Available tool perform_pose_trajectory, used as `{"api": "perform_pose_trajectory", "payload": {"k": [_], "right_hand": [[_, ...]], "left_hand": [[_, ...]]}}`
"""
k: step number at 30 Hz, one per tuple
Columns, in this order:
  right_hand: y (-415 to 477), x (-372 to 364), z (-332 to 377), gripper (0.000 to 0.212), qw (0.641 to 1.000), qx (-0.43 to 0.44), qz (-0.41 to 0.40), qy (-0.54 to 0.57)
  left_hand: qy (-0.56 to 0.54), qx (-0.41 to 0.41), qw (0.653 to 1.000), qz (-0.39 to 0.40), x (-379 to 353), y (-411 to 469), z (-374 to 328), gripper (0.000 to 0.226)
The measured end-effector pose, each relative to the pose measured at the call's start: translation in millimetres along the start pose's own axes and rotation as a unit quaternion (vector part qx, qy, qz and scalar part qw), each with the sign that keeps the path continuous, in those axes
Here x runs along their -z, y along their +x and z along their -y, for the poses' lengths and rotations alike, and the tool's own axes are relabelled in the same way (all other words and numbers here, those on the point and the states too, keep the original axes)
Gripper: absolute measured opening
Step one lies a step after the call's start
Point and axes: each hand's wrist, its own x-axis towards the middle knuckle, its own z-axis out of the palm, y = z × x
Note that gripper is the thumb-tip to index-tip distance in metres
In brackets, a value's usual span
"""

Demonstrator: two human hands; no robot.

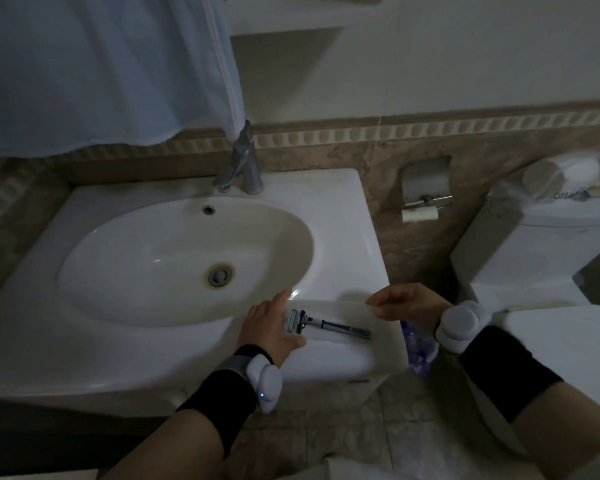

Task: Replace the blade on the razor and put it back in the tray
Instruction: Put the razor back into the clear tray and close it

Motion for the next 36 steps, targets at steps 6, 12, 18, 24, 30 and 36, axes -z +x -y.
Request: {"api": "perform_pose_trajectory", "payload": {"k": [6, 12, 18, 24, 30, 36], "right_hand": [[-2.4, -7.5, 2.5, 0.042, 0.987, -0.044, 0.049, -0.146], [-4.8, -19.4, -0.4, 0.047, 0.987, -0.033, 0.002, -0.155], [-7.8, -30.2, 2.5, 0.060, 0.975, -0.022, -0.013, -0.222], [-9.8, -32.8, 3.1, 0.060, 0.961, 0.000, -0.025, -0.276], [-10.1, -34.5, 2.5, 0.059, 0.955, -0.003, -0.029, -0.297], [-10.7, -35.3, 2.6, 0.060, 0.951, 0.000, -0.034, -0.308]], "left_hand": [[-0.148, 0.033, 0.988, 0.019, -2.3, -4.5, 3.0, 0.068], [-0.208, 0.066, 0.976, 0.007, -1.3, -2.4, 3.0, 0.058], [-0.193, 0.062, 0.979, -0.008, -2.2, -2.8, 0.0, 0.028], [-0.121, 0.066, 0.990, -0.010, -1.6, 2.4, 1.3, 0.044], [-0.102, 0.049, 0.993, -0.032, -4.7, 2.2, 1.0, 0.053], [-0.108, 0.037, 0.993, -0.025, -7.7, 5.8, 4.9, 0.049]]}}
